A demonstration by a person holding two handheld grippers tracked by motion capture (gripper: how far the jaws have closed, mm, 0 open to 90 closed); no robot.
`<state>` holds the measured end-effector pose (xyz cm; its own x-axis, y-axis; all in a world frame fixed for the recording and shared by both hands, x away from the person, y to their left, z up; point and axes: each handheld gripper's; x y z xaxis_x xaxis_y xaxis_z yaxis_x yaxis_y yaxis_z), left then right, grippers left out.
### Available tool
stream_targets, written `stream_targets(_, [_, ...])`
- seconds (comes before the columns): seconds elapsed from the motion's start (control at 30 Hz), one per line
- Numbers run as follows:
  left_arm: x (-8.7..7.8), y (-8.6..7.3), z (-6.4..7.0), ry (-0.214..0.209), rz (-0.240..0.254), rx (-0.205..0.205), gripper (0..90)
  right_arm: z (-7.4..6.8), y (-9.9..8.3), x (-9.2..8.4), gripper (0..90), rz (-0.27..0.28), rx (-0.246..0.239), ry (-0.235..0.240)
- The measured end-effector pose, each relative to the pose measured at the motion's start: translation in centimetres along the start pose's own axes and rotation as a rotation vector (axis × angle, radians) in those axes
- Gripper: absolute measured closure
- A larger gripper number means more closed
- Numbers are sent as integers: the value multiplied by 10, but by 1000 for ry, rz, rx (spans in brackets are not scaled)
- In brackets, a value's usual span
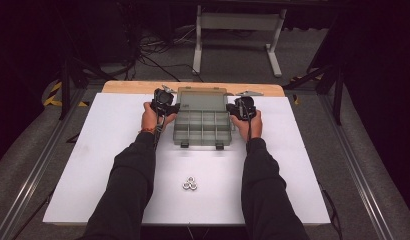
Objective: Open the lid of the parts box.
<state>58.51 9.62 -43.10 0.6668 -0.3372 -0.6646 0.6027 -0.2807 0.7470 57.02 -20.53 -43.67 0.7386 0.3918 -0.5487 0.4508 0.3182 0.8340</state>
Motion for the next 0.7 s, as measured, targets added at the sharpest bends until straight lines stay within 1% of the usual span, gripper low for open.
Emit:
stream_targets(0.03, [0,0,1,8,2,5,624,0,0,0,830,-1,-3,-2])
stream_targets(0.07, [-1,0,1,7,3,6,615,-1,0,-1,829,-2,-6,-4])
stream_targets(0.13, [-3,0,2,8,7,15,625,-2,0,-2,818,-9,-19,-13])
stream_targets(0.2, [-5,0,3,13,9,23,612,-4,0,-4,789,-17,-35,-26])
stream_targets(0.27, [-8,0,3,8,16,32,591,-4,1,-7,782,-8,-55,-28])
stream_targets(0.33, [-13,1,3,8,28,51,597,-6,4,-11,780,4,-79,-46])
stream_targets(0.4, [-19,1,2,5,30,73,584,-8,8,-16,778,29,-93,-36])
stream_targets(0.43, [-19,1,2,5,30,73,593,-11,11,-19,777,32,-108,-34])
stream_targets(0.47, [-22,2,2,7,30,78,593,-11,11,-19,777,32,-108,-34])
stream_targets(0.5, [-26,3,2,18,30,97,590,-13,13,-21,770,30,-119,-29])
stream_targets(0.53, [-31,3,3,20,37,118,584,-15,15,-24,765,36,-131,-25])
stream_targets(0.6, [-39,3,5,3,46,147,581,-21,18,-31,761,61,-153,-3])
stream_targets(0.63, [-44,2,6,6,53,178,578,-23,19,-34,759,64,-167,1])
stream_targets(0.7, [-53,-2,7,-13,66,200,565,-28,19,-40,758,80,-189,24])
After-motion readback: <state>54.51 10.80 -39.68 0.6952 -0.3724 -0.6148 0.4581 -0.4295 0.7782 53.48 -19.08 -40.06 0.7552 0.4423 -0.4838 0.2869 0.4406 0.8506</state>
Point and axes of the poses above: each handheld gripper's, and its own axes: x roughly forward along the jaws, y roughly out of its top, z roughly to its right, and after that the axes turned 8 degrees about -x, right-handed
